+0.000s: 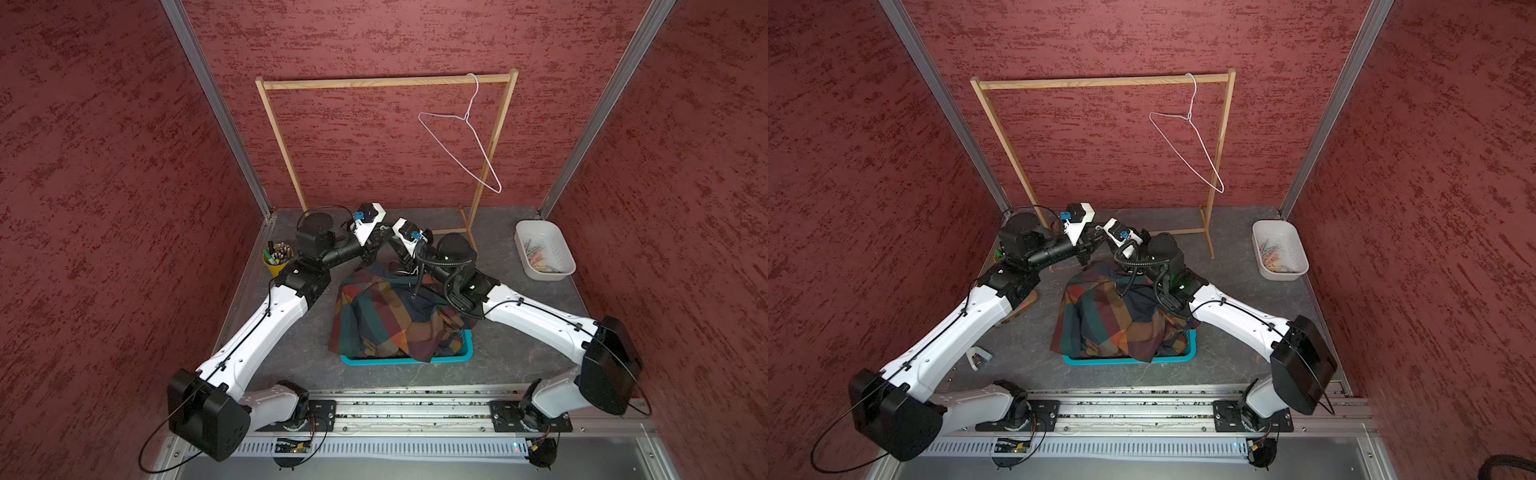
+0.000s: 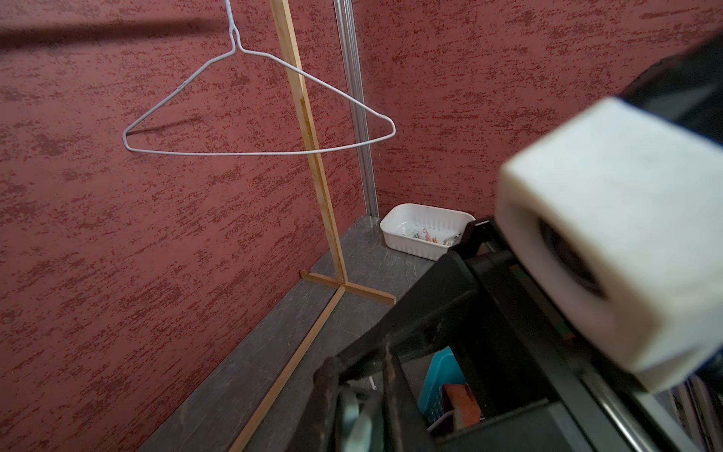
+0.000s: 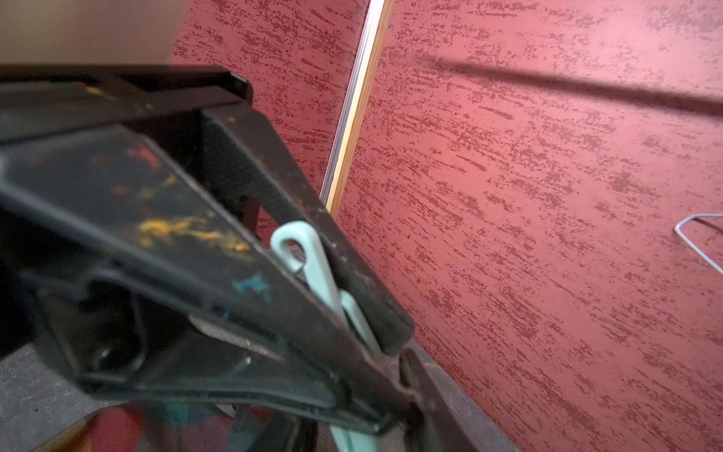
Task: Remove the clothespins securing long-sleeve shirts to the hanger
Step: Place the clamp in the storage box.
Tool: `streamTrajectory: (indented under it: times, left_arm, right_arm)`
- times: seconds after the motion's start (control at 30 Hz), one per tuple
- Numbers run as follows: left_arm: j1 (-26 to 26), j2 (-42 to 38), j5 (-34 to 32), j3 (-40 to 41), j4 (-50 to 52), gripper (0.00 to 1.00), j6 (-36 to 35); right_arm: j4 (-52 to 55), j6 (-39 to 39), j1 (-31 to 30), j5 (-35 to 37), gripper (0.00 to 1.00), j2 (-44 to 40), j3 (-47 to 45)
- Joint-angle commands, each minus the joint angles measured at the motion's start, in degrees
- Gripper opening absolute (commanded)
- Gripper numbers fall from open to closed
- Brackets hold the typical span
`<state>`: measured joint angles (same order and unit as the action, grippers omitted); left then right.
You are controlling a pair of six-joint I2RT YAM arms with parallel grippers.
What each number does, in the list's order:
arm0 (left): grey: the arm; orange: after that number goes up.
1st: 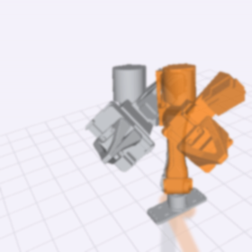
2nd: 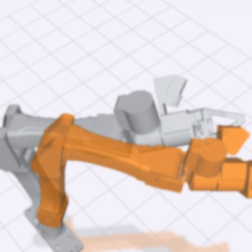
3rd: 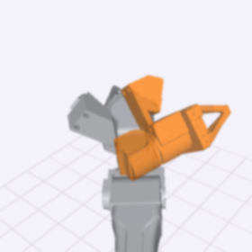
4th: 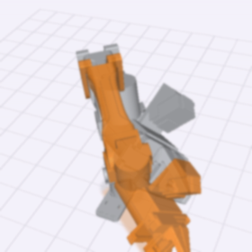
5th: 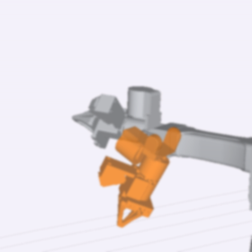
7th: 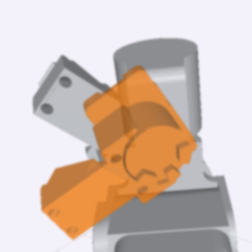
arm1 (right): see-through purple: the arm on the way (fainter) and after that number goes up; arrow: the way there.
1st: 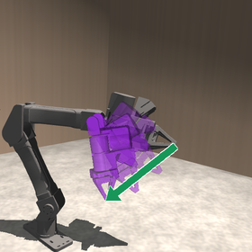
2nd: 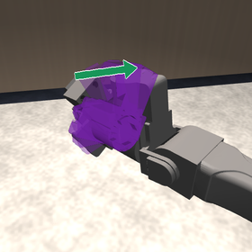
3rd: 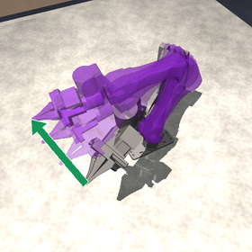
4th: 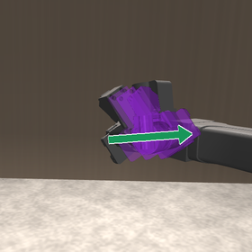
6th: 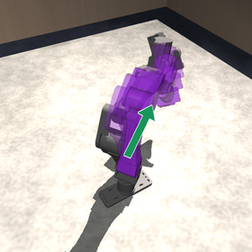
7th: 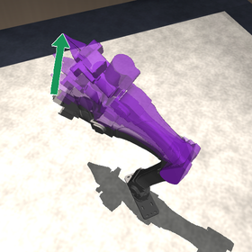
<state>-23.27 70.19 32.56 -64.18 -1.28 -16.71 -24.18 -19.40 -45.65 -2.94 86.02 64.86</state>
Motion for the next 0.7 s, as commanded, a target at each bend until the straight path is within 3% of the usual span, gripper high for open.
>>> streamTrajectory:
  times: [0.0,0.23,0.33,0.4,0.5,0.6,0.67]
  left_arm:
    - [-0.29,0.29,0.48,-1.27,0.66,0.0,0.02]
    - [-0.28,0.47,0.56,-1.22,0.93,0.0,-0.07]
    - [-0.23,0.32,0.18,-1.3,0.94,0.21,-0.25]
    - [-0.2,-0.03,-0.45,-1.38,0.98,0.45,-0.56]
    - [0.38,-1.03,-1.02,-1.16,0.68,0.72,-0.95]
    - [1.81,-2.58,-0.57,-0.36,-0.7,0.9,-0.19]
    - [3.05,-3.91,0.76,0.37,-1.64,0.96,0.35]
  right_arm:
    - [-1.91,0.04,-0.41,0.61,0.31,-0.59,1.76]
    - [-0.45,-0.01,-0.43,0.81,0.19,-0.24,2.63]
    - [-0.34,0.08,-0.43,1.26,0.16,-0.39,2.56]
    - [-0.02,0.32,-0.45,1.76,0.15,-0.71,2.45]
    - [0.64,1.23,-0.41,2.25,0.13,-1.37,1.98]
    - [1.95,2.38,-0.28,3.34,0.12,-1.81,1.67]
    - [2.7,3.15,0.02,4.0,0.11,-2.06,1.35]
